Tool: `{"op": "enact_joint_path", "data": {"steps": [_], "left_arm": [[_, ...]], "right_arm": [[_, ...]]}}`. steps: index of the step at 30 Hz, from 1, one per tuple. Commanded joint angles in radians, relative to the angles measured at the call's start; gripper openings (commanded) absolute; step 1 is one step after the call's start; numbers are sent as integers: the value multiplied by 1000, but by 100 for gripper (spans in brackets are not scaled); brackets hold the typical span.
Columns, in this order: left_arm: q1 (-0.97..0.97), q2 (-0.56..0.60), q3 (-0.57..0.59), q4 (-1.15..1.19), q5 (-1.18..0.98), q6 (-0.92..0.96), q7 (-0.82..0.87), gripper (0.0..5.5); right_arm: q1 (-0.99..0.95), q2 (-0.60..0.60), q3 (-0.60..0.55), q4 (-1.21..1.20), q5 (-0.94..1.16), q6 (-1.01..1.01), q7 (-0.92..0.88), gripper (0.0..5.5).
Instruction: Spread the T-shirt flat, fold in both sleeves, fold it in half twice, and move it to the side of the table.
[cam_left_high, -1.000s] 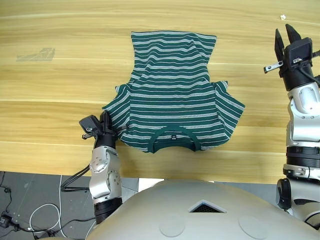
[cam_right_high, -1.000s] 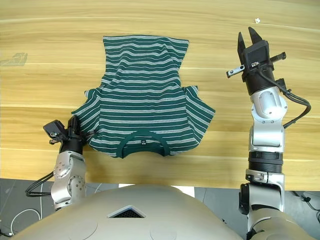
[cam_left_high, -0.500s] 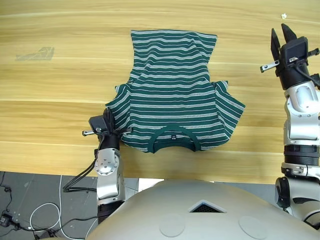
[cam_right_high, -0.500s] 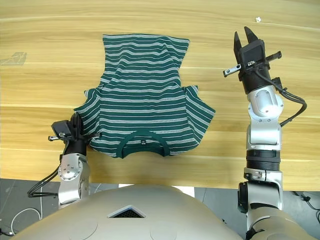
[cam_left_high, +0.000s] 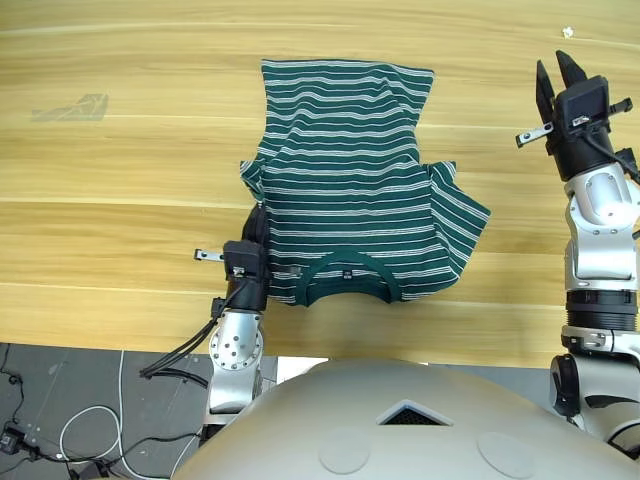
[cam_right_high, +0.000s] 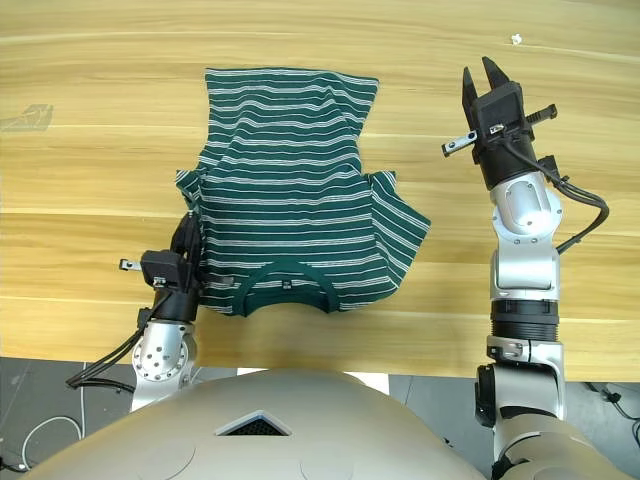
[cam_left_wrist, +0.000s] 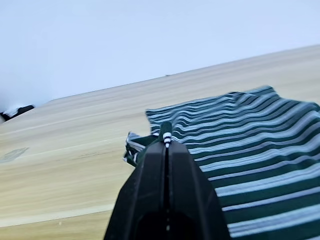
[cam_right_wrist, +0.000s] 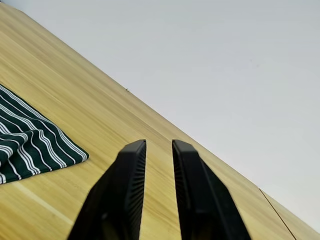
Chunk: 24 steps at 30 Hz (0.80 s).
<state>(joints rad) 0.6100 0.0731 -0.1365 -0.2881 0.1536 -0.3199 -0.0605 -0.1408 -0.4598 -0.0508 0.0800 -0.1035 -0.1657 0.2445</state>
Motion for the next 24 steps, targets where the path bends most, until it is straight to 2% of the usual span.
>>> {"op": "enact_joint_path", "data": {"steps": [1, 10, 16, 20, 24], "left_arm": [[6, 21, -35, -10, 16, 1, -21, 2], [-7, 90, -98, 51, 205, 54, -13, 2], [-17, 102, -109, 40, 223, 94, -15, 2], [-23, 112, -120, 30, 180, 98, -43, 63], [0, 156, -198, -25, 111, 52, -142, 122]], "right_arm": [[1, 5, 3, 0, -9, -3, -2, 96], [7, 2, 5, -7, -24, -8, -10, 96], [-4, 9, 6, -3, -25, -6, -6, 96], [-6, 9, 9, 8, -25, -8, -3, 96], [10, 5, 24, 5, -29, -6, 14, 96]]}}
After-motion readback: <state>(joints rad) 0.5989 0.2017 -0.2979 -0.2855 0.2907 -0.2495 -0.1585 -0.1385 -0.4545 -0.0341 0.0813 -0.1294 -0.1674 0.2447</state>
